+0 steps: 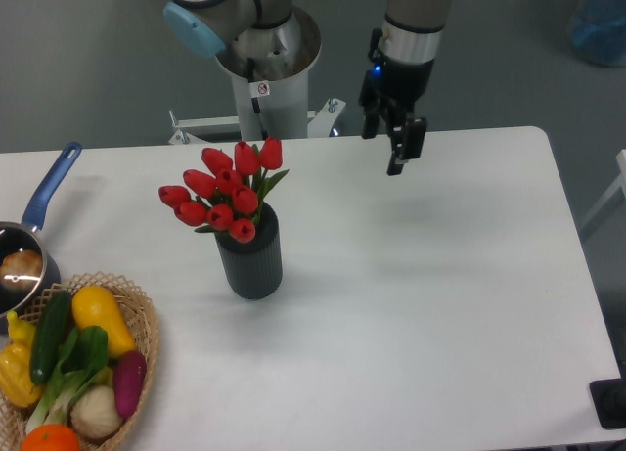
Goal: Pick up the flowers from the vase
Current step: 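Move the open gripper toward the red tulip stems above the black vase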
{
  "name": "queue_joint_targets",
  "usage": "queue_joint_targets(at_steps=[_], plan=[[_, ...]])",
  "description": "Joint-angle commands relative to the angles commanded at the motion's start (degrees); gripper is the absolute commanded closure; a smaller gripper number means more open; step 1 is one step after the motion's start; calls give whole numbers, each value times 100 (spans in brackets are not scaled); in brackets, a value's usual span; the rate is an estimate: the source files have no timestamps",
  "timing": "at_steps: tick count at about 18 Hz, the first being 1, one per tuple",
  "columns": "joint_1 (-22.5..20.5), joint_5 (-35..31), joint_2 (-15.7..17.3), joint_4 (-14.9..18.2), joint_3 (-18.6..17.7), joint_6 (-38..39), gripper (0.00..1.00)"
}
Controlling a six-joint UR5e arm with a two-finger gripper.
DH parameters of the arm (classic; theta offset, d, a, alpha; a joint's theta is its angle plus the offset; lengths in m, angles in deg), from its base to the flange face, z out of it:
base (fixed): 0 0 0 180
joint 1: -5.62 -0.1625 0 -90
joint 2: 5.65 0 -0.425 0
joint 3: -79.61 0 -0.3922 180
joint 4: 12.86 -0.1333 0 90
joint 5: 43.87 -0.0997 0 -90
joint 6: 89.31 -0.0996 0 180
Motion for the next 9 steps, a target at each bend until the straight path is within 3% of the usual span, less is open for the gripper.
queue_joint_targets(at_steps=[3,9], plan=[[17,385,-149,484,175,552,0],[141,1124,-316,617,299,1388,0]])
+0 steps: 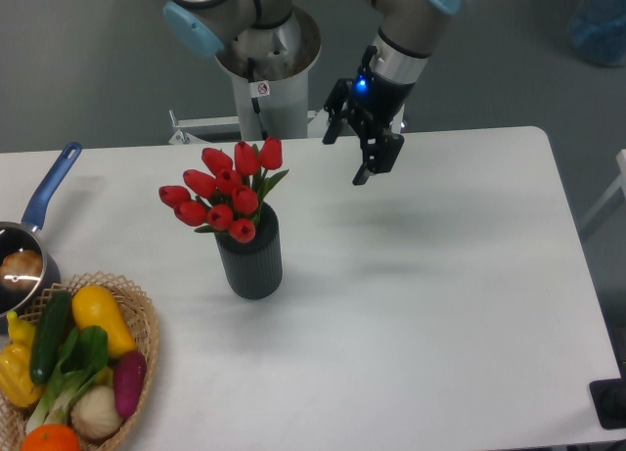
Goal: Pick up the flowers from the vase
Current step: 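Move the open gripper toward the red tulip stems above the black vase, then lower the gripper around the tulip stems just above the vase rim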
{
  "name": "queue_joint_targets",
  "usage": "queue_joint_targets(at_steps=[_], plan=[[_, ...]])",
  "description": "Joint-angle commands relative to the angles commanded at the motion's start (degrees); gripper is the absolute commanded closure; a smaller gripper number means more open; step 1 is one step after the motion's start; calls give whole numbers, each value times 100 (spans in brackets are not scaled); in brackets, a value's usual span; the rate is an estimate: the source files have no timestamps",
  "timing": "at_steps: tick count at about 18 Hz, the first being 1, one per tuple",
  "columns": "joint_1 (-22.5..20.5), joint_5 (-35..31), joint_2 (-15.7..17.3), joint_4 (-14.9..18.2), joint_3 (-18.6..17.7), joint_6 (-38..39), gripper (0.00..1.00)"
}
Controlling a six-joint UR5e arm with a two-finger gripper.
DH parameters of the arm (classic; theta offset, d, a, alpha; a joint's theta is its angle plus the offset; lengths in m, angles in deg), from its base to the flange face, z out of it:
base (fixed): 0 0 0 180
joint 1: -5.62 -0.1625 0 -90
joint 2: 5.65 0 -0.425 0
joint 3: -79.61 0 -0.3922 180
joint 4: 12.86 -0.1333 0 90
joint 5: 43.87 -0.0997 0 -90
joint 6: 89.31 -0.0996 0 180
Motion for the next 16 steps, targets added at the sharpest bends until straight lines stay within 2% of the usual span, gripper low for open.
queue_joint_targets(at_steps=[5,7,9,12,16], plan=[[18,449,-53,0,-149,63,0],[-9,817,-88,9,-324,63,0],[-18,907,-123,35,-413,63,0],[-18,1178,-123,237,-352,80,0],[18,1644,-211,290,-343,80,0]])
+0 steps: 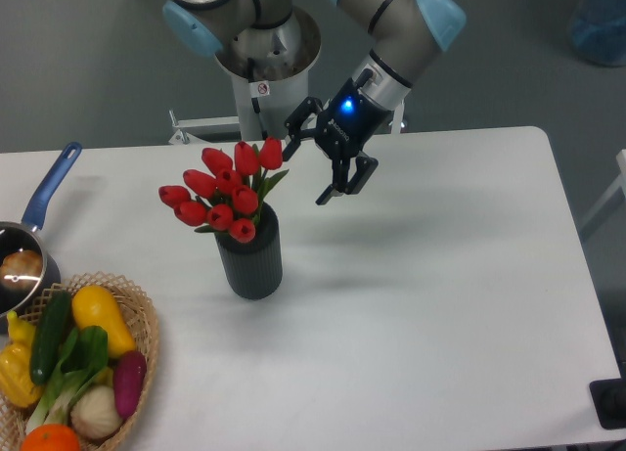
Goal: Pick up the flowers from the vase
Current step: 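Lower the gripper around the tulip stems just above the vase rim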
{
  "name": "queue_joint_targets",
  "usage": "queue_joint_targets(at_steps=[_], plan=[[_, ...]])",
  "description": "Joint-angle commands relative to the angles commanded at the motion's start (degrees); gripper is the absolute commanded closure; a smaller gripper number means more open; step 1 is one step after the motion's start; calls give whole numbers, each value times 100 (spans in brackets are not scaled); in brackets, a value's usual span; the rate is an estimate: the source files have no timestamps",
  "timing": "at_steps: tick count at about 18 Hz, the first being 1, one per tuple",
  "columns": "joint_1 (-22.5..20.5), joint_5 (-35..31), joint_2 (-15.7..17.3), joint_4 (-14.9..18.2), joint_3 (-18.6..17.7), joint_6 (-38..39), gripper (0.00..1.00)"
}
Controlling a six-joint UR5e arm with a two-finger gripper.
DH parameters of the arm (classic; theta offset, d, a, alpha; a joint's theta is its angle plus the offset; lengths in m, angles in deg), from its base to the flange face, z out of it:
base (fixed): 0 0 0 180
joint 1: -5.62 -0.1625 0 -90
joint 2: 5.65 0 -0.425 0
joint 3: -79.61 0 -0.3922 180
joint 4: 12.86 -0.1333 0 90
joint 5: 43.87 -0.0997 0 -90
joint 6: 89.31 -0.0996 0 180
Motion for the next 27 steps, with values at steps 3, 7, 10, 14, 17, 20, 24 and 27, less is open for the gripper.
queue_joint_targets(at_steps=[3,7,10,14,17,20,24,27], plan=[[9,493,-70,9,0,-9,0],[140,406,-79,-9,17,-61,0],[307,424,-140,-35,26,-70,0],[466,388,-158,-53,131,-97,0],[579,371,-176,-53,193,-79,0],[712,179,-308,-53,193,-114,0],[721,10,-325,-61,237,-123,0],[747,36,-369,-61,237,-123,0]])
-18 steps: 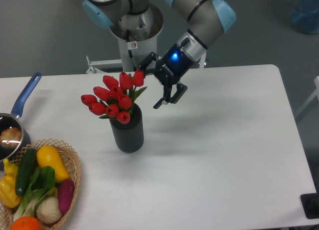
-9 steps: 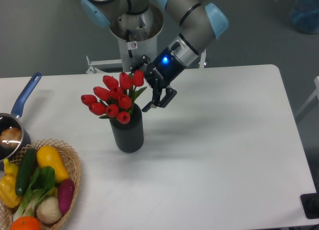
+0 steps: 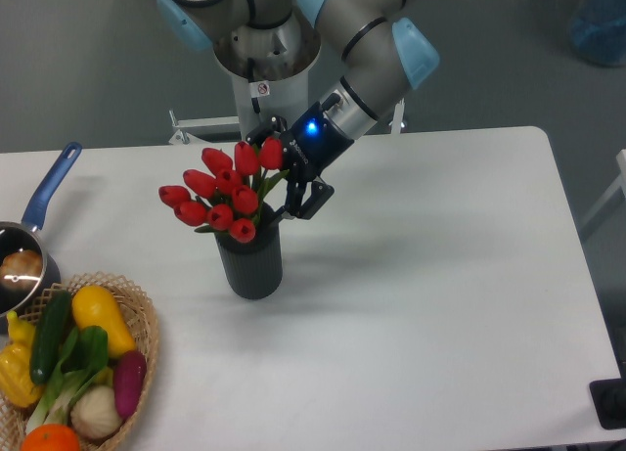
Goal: Pick up the flowers from the vase
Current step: 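Lower the gripper around the tulip stems just above the vase rim, then close the gripper on the bundle of tulip stems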
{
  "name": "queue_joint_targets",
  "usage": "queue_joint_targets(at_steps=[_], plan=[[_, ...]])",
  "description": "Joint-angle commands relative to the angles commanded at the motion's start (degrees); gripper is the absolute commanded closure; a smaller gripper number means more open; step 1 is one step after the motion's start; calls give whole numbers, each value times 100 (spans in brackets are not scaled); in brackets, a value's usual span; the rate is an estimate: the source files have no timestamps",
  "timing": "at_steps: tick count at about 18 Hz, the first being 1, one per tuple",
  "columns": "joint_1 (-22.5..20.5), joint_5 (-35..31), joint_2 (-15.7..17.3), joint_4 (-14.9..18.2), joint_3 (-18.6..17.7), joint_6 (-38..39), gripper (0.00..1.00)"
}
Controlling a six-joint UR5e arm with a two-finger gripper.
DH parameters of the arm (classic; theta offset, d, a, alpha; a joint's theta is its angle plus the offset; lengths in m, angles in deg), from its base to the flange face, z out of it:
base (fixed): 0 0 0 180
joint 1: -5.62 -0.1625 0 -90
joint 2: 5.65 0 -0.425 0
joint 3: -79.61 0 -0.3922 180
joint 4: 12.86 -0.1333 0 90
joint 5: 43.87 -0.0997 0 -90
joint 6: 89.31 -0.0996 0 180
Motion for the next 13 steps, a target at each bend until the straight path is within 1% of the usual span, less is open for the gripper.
queue_joint_targets(at_steps=[2,5,10,13], plan=[[0,18,-26,0,0,0,0],[79,53,-132,0,-79,-201,0],[44,97,-176,9,-97,-272,0],[18,377,-176,18,-131,-272,0]])
